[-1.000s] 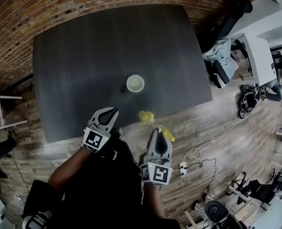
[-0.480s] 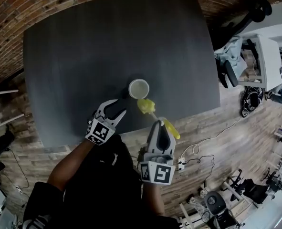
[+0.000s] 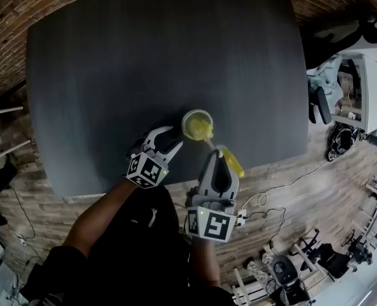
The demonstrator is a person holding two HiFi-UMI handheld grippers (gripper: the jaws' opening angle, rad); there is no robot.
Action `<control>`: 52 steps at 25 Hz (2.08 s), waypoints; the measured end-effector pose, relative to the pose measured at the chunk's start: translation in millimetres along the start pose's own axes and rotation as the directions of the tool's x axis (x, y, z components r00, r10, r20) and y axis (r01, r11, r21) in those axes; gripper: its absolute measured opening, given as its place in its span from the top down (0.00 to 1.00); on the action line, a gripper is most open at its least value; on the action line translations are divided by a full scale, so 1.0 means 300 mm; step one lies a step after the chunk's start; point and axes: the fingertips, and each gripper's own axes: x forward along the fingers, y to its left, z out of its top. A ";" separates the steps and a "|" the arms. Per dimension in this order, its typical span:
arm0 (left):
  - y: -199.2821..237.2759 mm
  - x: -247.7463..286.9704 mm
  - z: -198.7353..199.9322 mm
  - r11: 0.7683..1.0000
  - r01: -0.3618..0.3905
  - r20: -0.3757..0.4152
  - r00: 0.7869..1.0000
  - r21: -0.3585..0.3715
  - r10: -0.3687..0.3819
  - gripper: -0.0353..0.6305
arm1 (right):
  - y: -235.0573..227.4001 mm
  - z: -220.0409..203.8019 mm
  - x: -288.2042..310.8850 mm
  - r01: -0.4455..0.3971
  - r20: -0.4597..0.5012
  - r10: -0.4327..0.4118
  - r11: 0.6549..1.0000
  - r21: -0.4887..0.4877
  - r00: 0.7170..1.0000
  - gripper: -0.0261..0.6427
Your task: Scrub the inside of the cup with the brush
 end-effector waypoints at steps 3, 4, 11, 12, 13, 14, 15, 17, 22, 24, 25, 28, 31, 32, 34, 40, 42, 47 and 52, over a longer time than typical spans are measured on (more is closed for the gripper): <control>0.006 0.016 -0.021 1.000 -0.004 -0.010 1.000 -0.013 0.004 0.68 | 0.001 -0.051 0.046 0.022 -0.024 -0.023 0.999 -0.032 0.999 0.89; 0.009 0.020 -0.022 1.000 -0.006 -0.008 1.000 -0.017 0.006 0.68 | -0.001 -0.063 0.061 0.028 -0.029 -0.029 0.999 -0.042 0.999 0.89; 0.018 0.031 -0.010 1.000 -0.011 0.025 1.000 0.021 0.010 0.82 | 0.017 -0.082 0.135 0.028 0.000 -0.028 1.000 -0.011 1.000 0.89; 0.016 0.032 -0.010 1.000 -0.007 0.024 1.000 0.025 0.007 0.83 | 0.021 -0.079 0.143 0.020 0.003 -0.020 1.000 0.006 1.000 0.89; 0.014 0.033 -0.011 1.000 -0.004 0.024 1.000 0.029 0.004 0.83 | 0.024 -0.077 0.150 0.011 0.005 -0.011 1.000 0.024 1.000 0.89; 0.014 0.032 -0.010 0.999 -0.002 0.023 1.000 0.033 0.002 0.83 | 0.028 -0.074 0.157 0.002 0.006 -0.003 0.999 0.042 1.000 0.89; 0.014 0.032 -0.008 0.999 0.000 0.023 1.000 0.036 -0.001 0.83 | 0.034 -0.072 0.162 -0.007 0.009 0.007 0.998 0.058 1.000 0.89; 0.013 0.031 -0.007 0.999 0.005 0.025 1.000 0.040 -0.006 0.83 | 0.047 -0.071 0.168 -0.027 0.012 0.026 0.996 0.080 1.000 0.89; 0.012 0.029 -0.008 0.999 0.010 0.023 1.000 0.047 -0.011 0.83 | 0.067 -0.076 0.147 -0.076 -0.036 0.080 0.991 0.108 0.996 0.89; 0.013 0.027 -0.010 0.999 0.009 0.022 1.000 0.046 -0.010 0.83 | 0.067 -0.082 0.120 -0.094 -0.079 0.102 0.991 0.101 0.992 0.89; 0.012 0.027 -0.011 0.999 0.008 0.021 1.000 0.047 -0.009 0.83 | 0.064 -0.086 0.105 -0.101 -0.101 0.110 0.991 0.089 0.989 0.89; 0.011 0.031 -0.012 0.999 0.006 0.019 1.000 0.050 -0.007 0.83 | 0.048 -0.095 0.071 -0.112 -0.159 0.115 0.993 0.033 0.980 0.89; 0.012 0.028 -0.017 0.999 0.004 0.017 1.000 0.052 -0.005 0.83 | 0.047 -0.105 0.050 -0.111 -0.210 0.099 0.993 -0.046 0.973 0.89; 0.013 0.026 -0.018 0.999 0.003 0.017 1.000 0.050 -0.004 0.83 | 0.052 -0.109 0.045 -0.112 -0.227 0.092 0.991 -0.079 0.970 0.89; 0.014 0.022 -0.020 0.999 0.001 0.018 1.000 0.046 -0.002 0.83 | 0.070 -0.111 0.043 -0.115 -0.249 0.078 0.984 -0.139 0.965 0.89; 0.014 0.020 -0.021 0.999 0.003 0.023 1.000 0.033 -0.004 0.83 | 0.109 -0.099 0.068 -0.094 -0.199 0.036 0.953 -0.289 0.979 0.89; 0.012 0.021 -0.016 0.999 0.003 0.025 1.000 0.033 -0.004 0.83 | 0.098 -0.096 0.076 -0.079 -0.156 0.032 0.949 -0.306 0.987 0.89; 0.014 0.023 -0.013 0.999 0.004 0.029 1.000 0.040 -0.005 0.83 | 0.081 -0.079 0.126 -0.075 -0.045 0.067 0.974 -0.212 0.997 0.89; 0.013 0.015 -0.025 0.999 0.006 0.035 0.999 0.041 -0.008 0.83 | 0.078 -0.088 0.136 -0.092 -0.011 0.092 0.995 -0.047 0.996 0.89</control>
